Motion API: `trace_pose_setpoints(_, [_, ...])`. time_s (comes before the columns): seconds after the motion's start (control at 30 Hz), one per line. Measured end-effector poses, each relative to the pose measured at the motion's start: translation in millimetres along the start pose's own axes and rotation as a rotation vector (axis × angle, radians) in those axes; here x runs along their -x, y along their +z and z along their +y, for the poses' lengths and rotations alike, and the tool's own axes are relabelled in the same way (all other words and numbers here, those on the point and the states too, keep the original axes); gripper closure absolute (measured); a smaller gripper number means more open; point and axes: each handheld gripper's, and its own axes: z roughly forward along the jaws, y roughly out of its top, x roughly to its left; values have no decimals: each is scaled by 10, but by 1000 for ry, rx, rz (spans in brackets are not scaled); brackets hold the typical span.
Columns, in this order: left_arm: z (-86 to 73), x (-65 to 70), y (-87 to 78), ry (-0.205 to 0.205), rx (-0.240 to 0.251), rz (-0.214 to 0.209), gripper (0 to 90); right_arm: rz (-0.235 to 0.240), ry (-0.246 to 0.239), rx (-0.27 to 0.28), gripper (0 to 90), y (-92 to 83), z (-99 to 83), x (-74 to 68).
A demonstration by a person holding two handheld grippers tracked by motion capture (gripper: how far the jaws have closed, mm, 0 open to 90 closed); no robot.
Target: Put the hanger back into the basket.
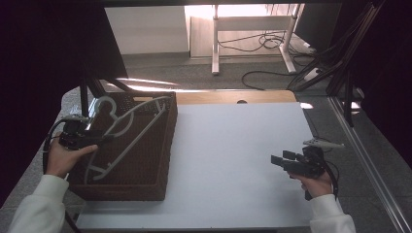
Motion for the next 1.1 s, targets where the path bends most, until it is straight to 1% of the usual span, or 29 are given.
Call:
trace_pose_setpoints(0.03, [0, 0, 0, 0, 0, 0, 271, 0, 0, 0, 320, 0, 0, 0])
trace_pose_setpoints(0.07, [3, -3, -4, -12, -2, 2, 271, 0, 1, -3, 320, -3, 1, 1])
trace_pose_setpoints(0.1, [2, -3, -7, -21, -3, 10, 209, 2, -2, 1, 320, 0, 1, -2])
trace_pose_setpoints(0.13, [-2, 3, -16, -21, -1, 21, 209, 2, -2, 1, 320, 0, 1, -2])
trace_pose_setpoints(0.17, [-6, 11, -28, -24, 1, 22, 201, 2, -3, 0, 320, -2, 0, -5])
trace_pose_setpoints(0.23, [-17, 41, -56, -29, 20, 10, 188, 2, -4, 1, 320, -3, 1, -5])
trace_pose_setpoints(0.3, [-24, 106, -84, -26, 39, -13, 189, 3, 0, 3, 320, -9, 4, -3])
trace_pose_setpoints(0.4, [-39, 252, -103, -20, 58, -68, 189, 2, 1, 5, 320, -12, 6, -3])
trace_pose_setpoints(0.43, [-54, 364, -103, 0, 67, -87, 192, 2, -1, 6, 320, -12, 6, -4])
trace_pose_setpoints(0.47, [-54, 364, -103, 0, 67, -87, 193, 3, -1, 4, 320, -12, 7, -4])
trace_pose_setpoints(0.57, [-85, 565, -103, 20, 92, -123, 196, 2, -3, 6, 320, -12, 6, -4])
trace_pose_setpoints(0.7, [-134, 791, -89, 37, 124, -168, 203, 7, -11, 12, 320, -25, 9, -10])
trace_pose_setpoints(0.73, [-161, 903, -77, 46, 137, -190, 207, 7, -16, 17, 319, -33, 12, -14])
trace_pose_setpoints(0.77, [-161, 903, -77, 46, 137, -190, 206, 7, -16, 17, 319, -33, 12, -14])
trace_pose_setpoints(0.8, [-191, 1008, -60, 63, 148, -204, 207, 4, -28, 20, 317, -38, 14, -19])
trace_pose_setpoints(0.83, [-191, 1008, -60, 63, 148, -204, 209, 4, -28, 20, 317, -38, 14, -19])
trace_pose_setpoints(0.87, [-216, 1108, -39, 81, 152, -220, 209, 4, -37, 17, 314, -40, 14, -26])
trace_pose_setpoints(0.9, [-216, 1108, -39, 81, 152, -220, 209, 4, -41, 17, 313, -38, 13, -28])
trace_pose_setpoints(0.93, [-224, 1154, -28, 89, 153, -217, 209, 4, -41, 17, 313, -38, 13, -28])
trace_pose_setpoints(0.97, [-225, 1193, -14, 100, 148, -217, 213, 3, -55, 16, 307, -34, 12, -31])
trace_pose_setpoints(1.03, [-210, 1257, 8, 129, 129, -206, 212, 2, -60, 14, 305, -34, 13, -37])
trace_pose_setpoints(1.1, [-199, 1294, 13, 138, 130, -209, 213, -4, -80, 14, 295, -40, 17, -49])
